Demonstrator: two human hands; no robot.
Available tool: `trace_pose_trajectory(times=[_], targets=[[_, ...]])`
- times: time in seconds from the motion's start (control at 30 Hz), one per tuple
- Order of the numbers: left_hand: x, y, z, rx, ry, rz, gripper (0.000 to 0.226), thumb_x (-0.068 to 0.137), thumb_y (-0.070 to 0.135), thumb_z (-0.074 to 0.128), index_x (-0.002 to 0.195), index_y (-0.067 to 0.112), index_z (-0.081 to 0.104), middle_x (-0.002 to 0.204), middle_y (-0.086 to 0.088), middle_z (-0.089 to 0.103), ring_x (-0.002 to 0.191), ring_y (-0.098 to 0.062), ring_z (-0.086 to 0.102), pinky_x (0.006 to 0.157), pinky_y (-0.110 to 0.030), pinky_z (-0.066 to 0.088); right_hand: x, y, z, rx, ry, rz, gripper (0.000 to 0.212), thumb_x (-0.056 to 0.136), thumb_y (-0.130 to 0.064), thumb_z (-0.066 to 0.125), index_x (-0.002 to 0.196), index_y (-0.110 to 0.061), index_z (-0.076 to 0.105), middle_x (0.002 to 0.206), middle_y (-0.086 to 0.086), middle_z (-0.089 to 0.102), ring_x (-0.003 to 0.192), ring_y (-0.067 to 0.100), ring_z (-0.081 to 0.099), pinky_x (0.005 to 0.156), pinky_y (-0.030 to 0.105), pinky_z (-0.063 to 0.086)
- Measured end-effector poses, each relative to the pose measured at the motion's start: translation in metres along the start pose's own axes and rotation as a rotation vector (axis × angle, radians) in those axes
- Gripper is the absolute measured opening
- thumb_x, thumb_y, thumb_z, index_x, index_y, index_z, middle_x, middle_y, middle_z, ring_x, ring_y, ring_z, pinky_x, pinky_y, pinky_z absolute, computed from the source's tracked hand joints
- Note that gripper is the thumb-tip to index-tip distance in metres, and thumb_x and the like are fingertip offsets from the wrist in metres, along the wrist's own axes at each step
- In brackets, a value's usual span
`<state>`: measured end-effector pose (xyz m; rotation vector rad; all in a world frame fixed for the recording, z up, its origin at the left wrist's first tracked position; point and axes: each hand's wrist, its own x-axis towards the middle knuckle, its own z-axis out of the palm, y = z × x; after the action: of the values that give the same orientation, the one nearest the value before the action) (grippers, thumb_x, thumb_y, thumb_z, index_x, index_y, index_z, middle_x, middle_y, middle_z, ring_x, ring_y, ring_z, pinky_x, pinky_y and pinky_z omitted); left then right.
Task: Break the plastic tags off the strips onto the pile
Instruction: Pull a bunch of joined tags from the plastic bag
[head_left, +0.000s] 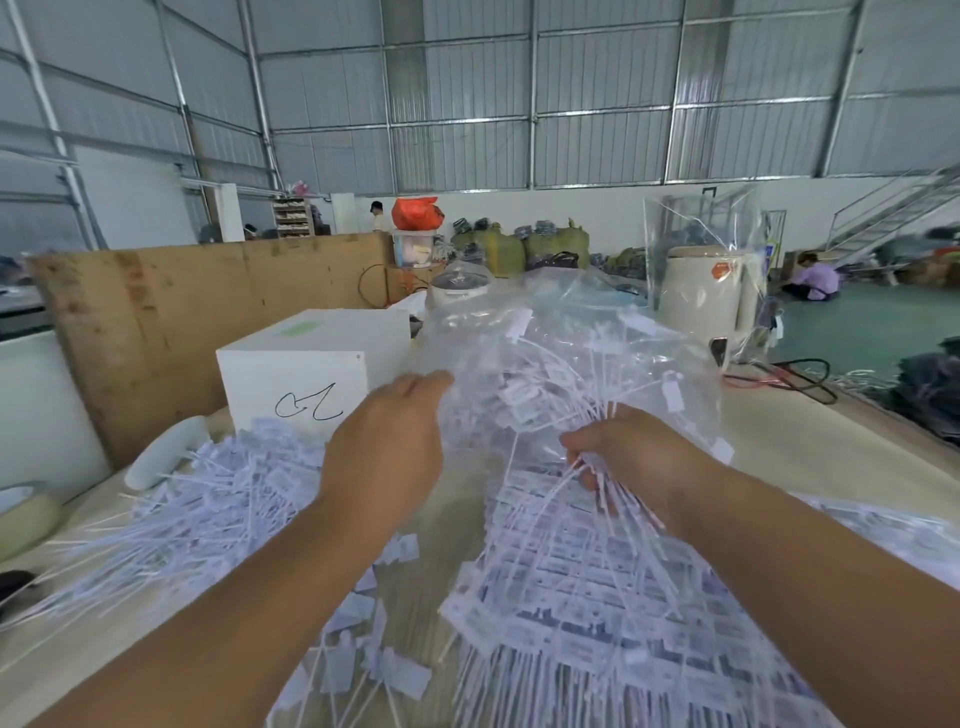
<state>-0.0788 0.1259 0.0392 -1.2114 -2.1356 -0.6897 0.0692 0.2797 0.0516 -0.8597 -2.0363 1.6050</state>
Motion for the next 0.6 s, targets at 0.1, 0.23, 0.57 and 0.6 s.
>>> trace_pose_trajectory(times=[0.1,0.23,0.57,0.6], targets=[[-0.007,0.008,0.008,0.079,-0.120,0.027,0.023,0.095,0.018,0.045,0.106,0.016,0.064,0.096,-0.009,0.068,0.092,-0.033,0.062,0.070,-0.037,0.048,-0.007,-0.001,0.010,0.096,-0.092,-0.051,0.007,0.086,-0.008,0.067,0.083,-0.007,0.060,0.068,0.010,0.060,0.049,0.017,0.052,0.045,0.024,0.041],[0.005,0.017,0.004,0.154,-0.148,-0.039,0.046,0.098,0.042,0.030,0.068,0.016,0.054,0.066,-0.005,0.058,0.066,-0.030,0.053,0.061,-0.030,0.035,-0.009,0.006,0.019,-0.095,-0.130,-0.068,0.015,0.082,-0.019,0.072,0.090,-0.012,0.061,0.076,0.005,0.065,0.061,0.018,0.058,0.057,0.028,0.044],[0.030,0.017,0.000,0.114,-0.010,-0.017,0.038,0.092,0.021,0.054,0.128,0.018,0.044,0.112,-0.006,0.058,0.100,-0.030,0.058,0.073,-0.039,0.047,-0.009,0.013,0.022,-0.317,-0.138,-0.083,0.042,0.090,-0.046,0.060,0.114,-0.012,0.057,0.071,0.002,0.056,0.052,0.011,0.052,0.052,0.023,0.043],[0.033,0.012,0.001,0.228,-0.045,0.018,0.052,0.089,0.019,0.057,0.137,0.019,0.036,0.120,-0.006,0.052,0.105,-0.029,0.054,0.078,-0.040,0.046,-0.010,0.014,0.022,-0.359,-0.123,-0.093,0.041,0.092,-0.046,0.058,0.116,-0.013,0.055,0.073,0.002,0.057,0.055,0.012,0.052,0.056,0.025,0.044]])
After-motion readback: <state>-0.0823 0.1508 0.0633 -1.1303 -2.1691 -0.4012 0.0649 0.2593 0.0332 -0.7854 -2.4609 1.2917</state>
